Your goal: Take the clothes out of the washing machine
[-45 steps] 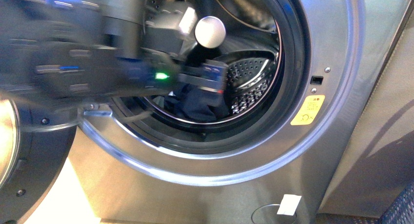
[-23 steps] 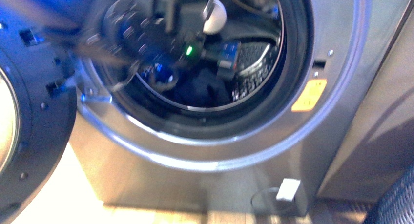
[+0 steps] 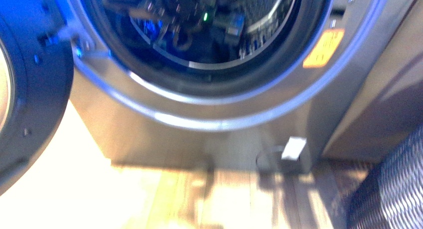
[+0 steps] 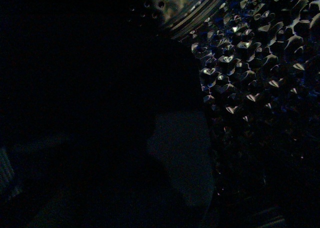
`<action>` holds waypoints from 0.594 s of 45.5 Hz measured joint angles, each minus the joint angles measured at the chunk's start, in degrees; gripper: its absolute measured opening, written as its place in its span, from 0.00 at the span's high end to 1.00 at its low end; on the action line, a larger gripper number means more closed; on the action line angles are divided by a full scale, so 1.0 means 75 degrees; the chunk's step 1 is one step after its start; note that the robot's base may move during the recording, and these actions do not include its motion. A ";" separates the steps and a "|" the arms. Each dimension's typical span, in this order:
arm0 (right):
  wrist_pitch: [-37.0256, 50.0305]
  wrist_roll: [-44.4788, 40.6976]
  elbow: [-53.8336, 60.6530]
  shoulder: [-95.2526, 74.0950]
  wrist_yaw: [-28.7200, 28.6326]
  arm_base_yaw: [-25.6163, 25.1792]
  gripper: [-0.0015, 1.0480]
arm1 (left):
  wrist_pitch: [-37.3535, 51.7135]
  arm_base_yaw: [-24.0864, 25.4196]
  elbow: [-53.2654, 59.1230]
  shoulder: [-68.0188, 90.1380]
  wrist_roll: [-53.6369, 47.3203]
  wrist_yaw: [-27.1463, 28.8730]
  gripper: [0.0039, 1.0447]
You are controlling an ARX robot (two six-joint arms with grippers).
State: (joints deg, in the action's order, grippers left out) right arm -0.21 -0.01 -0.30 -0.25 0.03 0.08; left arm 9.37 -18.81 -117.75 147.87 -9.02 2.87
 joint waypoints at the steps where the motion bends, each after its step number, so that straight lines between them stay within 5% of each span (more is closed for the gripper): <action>1: 0.0000 0.0000 0.0000 0.0000 0.0000 0.0000 0.07 | -0.0050 0.0000 -0.0114 0.0082 0.0000 0.0012 0.06; 27: 0.0000 0.0000 0.0000 0.0000 0.0003 0.0000 0.07 | -0.2704 0.0087 -0.4654 0.2859 -0.0160 0.0915 0.06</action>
State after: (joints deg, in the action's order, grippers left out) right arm -0.21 -0.01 -0.30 -0.25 0.05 0.08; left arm -10.92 -18.15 -152.66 169.31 -10.22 9.74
